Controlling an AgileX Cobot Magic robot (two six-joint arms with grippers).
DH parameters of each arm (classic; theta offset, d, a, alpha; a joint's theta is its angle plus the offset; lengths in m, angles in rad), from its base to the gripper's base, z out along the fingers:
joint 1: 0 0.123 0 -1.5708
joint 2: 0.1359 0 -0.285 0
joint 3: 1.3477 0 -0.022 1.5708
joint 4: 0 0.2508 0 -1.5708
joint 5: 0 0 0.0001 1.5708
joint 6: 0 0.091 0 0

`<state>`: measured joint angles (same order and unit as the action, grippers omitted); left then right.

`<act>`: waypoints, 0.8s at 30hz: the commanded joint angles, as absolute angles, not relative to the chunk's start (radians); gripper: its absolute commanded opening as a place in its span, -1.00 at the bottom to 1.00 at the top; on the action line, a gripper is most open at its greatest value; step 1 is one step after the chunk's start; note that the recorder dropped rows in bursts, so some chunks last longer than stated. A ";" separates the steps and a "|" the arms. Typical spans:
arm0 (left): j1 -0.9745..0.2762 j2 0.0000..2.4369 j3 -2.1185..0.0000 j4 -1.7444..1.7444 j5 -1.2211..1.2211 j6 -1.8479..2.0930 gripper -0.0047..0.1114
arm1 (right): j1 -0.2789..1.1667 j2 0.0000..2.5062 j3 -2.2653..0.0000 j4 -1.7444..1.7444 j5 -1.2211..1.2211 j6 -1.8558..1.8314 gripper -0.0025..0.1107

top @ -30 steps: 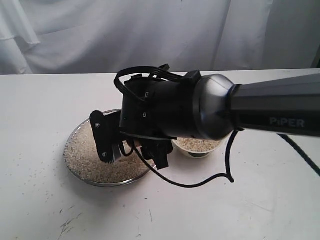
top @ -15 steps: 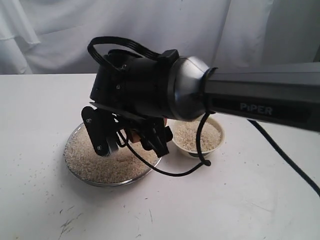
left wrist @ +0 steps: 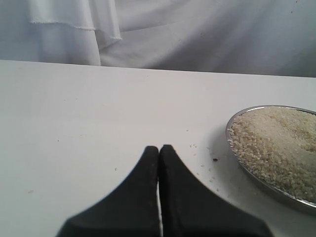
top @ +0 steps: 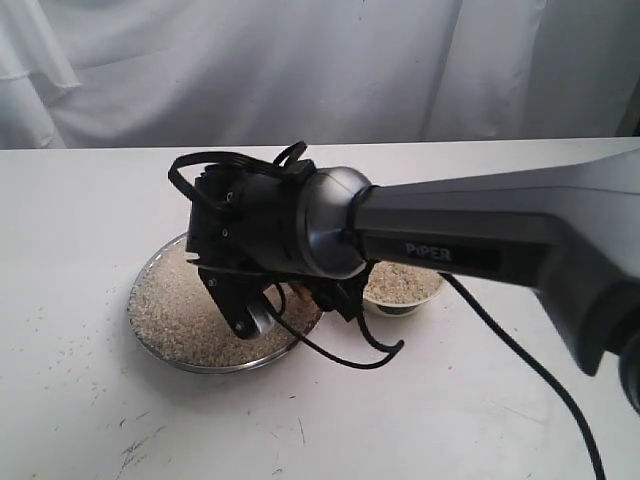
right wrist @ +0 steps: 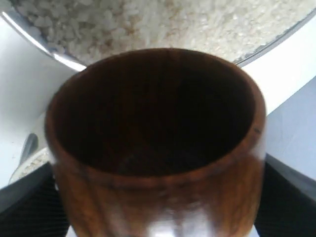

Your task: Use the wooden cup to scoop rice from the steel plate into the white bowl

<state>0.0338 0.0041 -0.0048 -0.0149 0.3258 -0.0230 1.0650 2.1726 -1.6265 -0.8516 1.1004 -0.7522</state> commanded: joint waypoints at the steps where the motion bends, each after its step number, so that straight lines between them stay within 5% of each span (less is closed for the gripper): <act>1: 0.036 0.000 0.000 -0.016 0.319 -0.024 -0.92 | 1.062 2.184 -1.637 -0.908 1.131 -0.758 -0.96; 24: 0.036 0.000 0.000 -0.016 0.319 -0.024 -0.92 | 1.103 2.297 -1.693 -0.922 1.082 -0.729 -0.96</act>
